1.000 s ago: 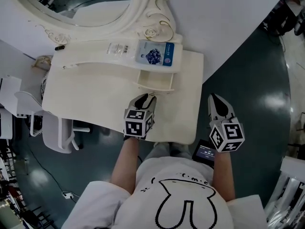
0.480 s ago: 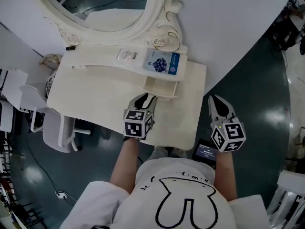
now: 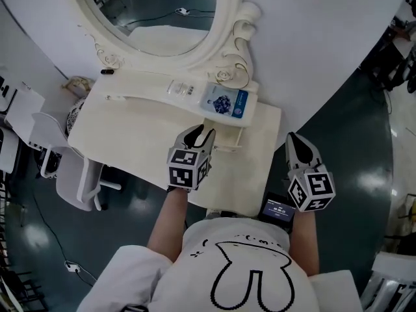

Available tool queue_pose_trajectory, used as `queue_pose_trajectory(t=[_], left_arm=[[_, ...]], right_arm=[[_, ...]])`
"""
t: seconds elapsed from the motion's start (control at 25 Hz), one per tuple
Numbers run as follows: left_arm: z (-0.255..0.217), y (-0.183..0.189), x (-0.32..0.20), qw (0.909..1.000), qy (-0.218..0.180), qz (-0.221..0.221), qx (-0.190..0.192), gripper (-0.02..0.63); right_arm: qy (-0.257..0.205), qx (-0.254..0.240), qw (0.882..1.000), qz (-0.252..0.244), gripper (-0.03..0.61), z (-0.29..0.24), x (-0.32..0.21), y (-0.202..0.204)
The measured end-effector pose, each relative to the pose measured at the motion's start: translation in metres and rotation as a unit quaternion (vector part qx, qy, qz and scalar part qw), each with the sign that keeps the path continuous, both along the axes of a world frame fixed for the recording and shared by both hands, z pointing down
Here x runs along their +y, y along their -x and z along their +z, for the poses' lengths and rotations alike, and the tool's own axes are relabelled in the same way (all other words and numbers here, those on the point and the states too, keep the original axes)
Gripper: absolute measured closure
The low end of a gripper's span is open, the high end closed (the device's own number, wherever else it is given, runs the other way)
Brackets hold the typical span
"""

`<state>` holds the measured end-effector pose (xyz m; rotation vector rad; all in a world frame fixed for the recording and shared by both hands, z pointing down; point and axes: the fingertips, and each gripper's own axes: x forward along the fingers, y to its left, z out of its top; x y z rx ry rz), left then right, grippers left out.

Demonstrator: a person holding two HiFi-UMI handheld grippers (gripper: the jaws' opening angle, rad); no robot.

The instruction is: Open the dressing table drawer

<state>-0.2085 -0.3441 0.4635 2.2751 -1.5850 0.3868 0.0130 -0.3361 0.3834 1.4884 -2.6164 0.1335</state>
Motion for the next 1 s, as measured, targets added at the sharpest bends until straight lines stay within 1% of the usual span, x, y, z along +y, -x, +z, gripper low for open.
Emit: queue_pose_trajectory(t=[0.2, 0.36, 0.48, 0.56, 0.6, 0.8, 1.0], left_arm=[[-0.032, -0.006, -0.011, 0.9990, -0.043, 0.003, 0.007, 0.457], [-0.060, -0.019, -0.016, 0.9945, -0.099, 0.026, 0.020, 0.458], [-0.079, -0.025, -0.016, 0.9887, -0.142, 0.037, 0.030, 0.535], [-0.091, -0.027, -0.016, 0.9852, -0.164, 0.037, 0.033, 0.573], [-0.096, -0.027, -0.016, 0.9837, -0.173, 0.037, 0.033, 0.607], [-0.117, -0.031, -0.018, 0.9779, -0.202, 0.045, 0.029, 0.606], [-0.129, -0.035, -0.019, 0.9749, -0.216, 0.049, 0.026, 0.606]], right_arm=[[-0.023, -0.006, 1.000, -0.002, 0.557, -0.018, -0.004, -0.003], [-0.036, -0.008, 0.999, -0.008, 0.557, -0.026, -0.006, -0.005], [-0.043, -0.009, 0.999, -0.012, 0.557, -0.031, -0.008, -0.005], [-0.049, -0.008, 0.999, -0.012, 0.557, -0.034, -0.009, -0.007], [-0.051, -0.008, 0.999, -0.012, 0.557, -0.036, -0.010, -0.007], [-0.063, -0.014, 0.998, -0.009, 0.557, -0.044, -0.012, -0.011], [-0.084, -0.022, 0.996, -0.015, 0.558, -0.053, -0.008, -0.011]])
